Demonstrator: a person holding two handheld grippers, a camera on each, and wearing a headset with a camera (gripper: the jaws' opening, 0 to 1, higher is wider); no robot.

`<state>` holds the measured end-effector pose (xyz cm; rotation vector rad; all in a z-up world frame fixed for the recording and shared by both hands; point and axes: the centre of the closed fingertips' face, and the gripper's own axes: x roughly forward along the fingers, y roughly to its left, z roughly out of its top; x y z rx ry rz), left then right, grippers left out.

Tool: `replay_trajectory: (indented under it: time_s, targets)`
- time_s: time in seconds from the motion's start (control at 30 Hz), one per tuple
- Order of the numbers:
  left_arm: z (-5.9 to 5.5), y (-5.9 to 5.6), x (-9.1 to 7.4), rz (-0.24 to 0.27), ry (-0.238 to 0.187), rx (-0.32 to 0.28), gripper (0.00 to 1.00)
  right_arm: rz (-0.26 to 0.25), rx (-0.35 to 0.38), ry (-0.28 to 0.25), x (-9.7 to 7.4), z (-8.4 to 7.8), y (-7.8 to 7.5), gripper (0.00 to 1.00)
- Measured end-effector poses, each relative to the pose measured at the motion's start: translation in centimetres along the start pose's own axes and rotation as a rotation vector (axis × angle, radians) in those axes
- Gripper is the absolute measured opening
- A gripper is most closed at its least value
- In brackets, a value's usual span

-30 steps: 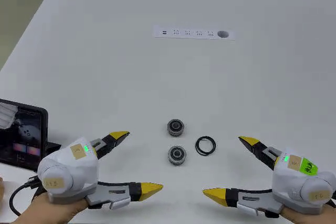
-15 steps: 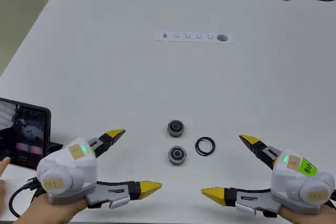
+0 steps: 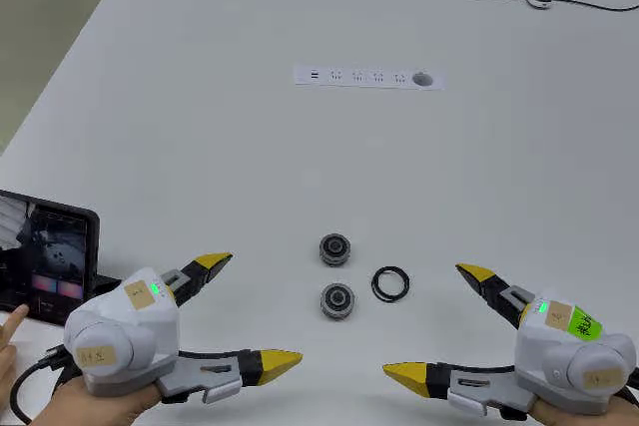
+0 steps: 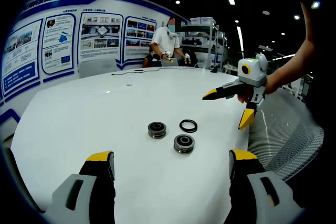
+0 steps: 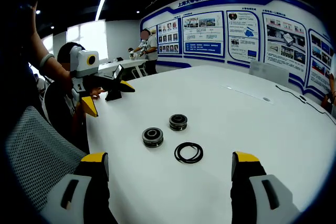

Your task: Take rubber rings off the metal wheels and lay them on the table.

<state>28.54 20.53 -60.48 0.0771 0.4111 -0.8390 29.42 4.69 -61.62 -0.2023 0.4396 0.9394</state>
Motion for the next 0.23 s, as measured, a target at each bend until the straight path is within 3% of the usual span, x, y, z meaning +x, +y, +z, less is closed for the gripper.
replay_trajectory:
  time_s: [0.23]
  targets:
    - [0.19, -0.05, 0.05, 0.001, 0.000, -0.003, 0.92, 0.000, -0.002, 0.004, 0.05, 0.02, -0.22, 0.99]
